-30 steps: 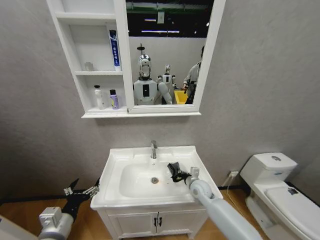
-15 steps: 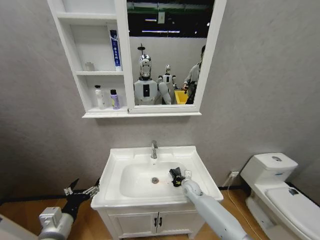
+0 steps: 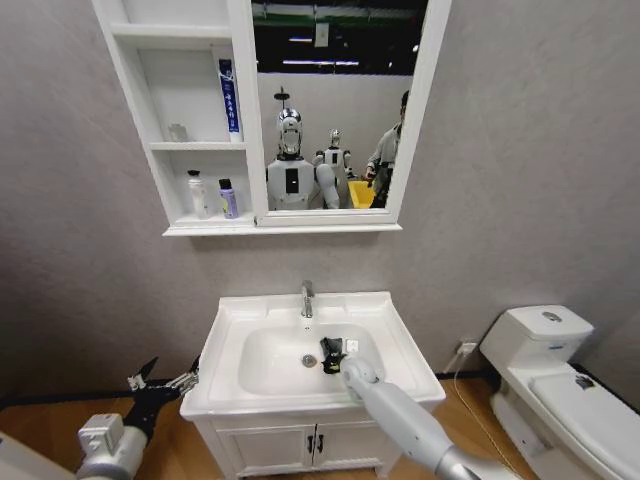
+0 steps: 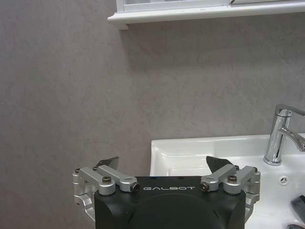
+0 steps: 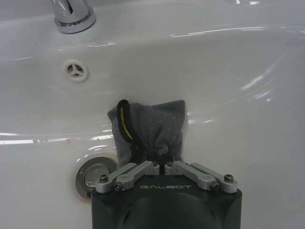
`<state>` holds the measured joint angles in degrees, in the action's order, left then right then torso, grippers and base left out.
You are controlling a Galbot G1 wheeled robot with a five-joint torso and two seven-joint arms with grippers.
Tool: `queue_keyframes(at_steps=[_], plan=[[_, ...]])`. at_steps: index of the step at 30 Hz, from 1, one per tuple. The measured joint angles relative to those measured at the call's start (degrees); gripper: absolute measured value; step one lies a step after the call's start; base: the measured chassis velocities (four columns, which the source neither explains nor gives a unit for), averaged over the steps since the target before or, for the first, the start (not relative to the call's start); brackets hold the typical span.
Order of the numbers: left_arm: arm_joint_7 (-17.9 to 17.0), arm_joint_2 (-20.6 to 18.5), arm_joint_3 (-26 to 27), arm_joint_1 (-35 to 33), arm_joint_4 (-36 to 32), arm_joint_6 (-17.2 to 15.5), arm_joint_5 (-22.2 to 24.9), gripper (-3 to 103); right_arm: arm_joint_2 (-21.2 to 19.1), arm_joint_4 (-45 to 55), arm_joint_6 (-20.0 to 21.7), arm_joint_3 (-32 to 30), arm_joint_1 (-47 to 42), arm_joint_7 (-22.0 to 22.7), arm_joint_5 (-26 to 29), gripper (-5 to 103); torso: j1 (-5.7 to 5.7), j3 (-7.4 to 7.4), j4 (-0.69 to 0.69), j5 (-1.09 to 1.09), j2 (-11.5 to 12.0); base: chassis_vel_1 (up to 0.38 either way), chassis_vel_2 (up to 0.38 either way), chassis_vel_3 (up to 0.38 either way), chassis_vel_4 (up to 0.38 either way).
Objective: Move facial cleanser and shampoo from washbasin to cabinet, then wipe washbasin with towel.
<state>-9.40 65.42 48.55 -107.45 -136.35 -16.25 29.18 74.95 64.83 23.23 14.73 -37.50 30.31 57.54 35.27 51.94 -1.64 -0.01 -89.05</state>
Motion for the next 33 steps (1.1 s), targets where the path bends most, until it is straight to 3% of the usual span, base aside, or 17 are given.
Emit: queue_keyframes(at_steps=[16,33], plan=[[0.00,0.00,0.00,0.00,0.00,0.00,0.00,100,6.82,-0.26,-0.39,5.51,1.87,-2.92,-0.80,0,0.00,0.00,0.00,0.00,0.00,0.000,0.000,0.000,0.000],[0.00,0.00,0.00,0.00,0.00,0.00,-0.01,100,7.85,8.43,-0.91,10.30,2.04,-6.24,1.51,0,-0.01,-0.01,0.01,0.01,0.00,0.000,0.000,0.000,0.000]])
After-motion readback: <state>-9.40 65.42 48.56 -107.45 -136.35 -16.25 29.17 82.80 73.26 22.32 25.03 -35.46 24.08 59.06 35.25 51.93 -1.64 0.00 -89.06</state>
